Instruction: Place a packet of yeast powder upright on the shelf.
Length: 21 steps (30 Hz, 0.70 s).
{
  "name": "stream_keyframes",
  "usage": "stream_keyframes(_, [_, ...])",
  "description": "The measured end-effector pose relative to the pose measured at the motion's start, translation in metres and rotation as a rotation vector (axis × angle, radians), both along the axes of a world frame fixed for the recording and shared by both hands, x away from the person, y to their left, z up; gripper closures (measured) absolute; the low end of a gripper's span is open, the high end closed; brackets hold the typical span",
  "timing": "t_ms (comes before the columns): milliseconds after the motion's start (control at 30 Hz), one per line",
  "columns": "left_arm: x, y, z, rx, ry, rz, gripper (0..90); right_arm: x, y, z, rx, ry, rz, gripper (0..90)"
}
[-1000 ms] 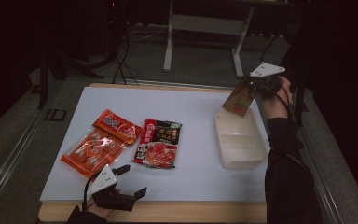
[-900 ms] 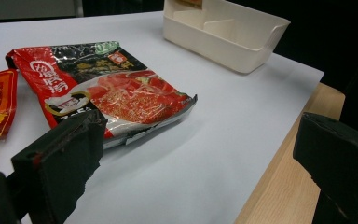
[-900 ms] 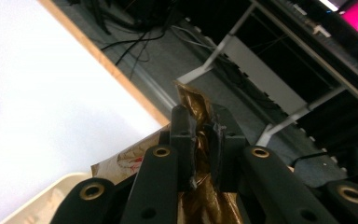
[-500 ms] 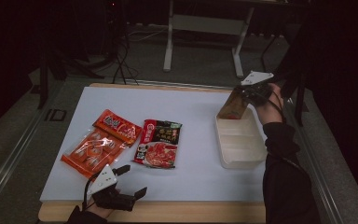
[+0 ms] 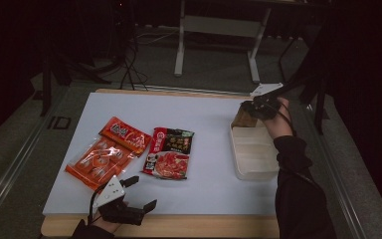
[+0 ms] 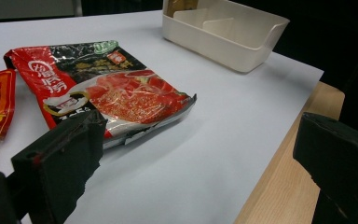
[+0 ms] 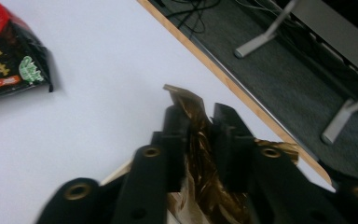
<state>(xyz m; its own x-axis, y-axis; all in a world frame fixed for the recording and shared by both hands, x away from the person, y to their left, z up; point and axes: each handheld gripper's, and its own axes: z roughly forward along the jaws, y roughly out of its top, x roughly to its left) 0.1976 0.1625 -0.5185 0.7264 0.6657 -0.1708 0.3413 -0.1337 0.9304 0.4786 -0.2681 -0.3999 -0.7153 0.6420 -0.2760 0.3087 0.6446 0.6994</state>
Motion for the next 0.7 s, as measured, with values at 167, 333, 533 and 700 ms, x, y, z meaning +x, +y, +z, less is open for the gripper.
stream_keyframes(167, [0.0,0.0,0.0,-0.002,-0.001,0.001,1.9,-0.005,0.0,0.009,0.035,-0.011,-0.043,60.7])
stream_keyframes(333, [0.0,0.0,0.0,-0.002,-0.004,-0.001,1.9,-0.016,-0.003,0.023,0.132,-0.021,-0.073,44.8])
stream_keyframes(533, [-0.001,0.0,0.001,0.007,-0.007,-0.004,2.0,-0.033,-0.01,0.043,0.236,-0.099,-0.117,24.4])
stream_keyframes(700, [0.0,0.0,0.001,0.031,-0.017,0.01,1.9,-0.054,-0.014,0.051,0.319,-0.137,-0.126,13.3])
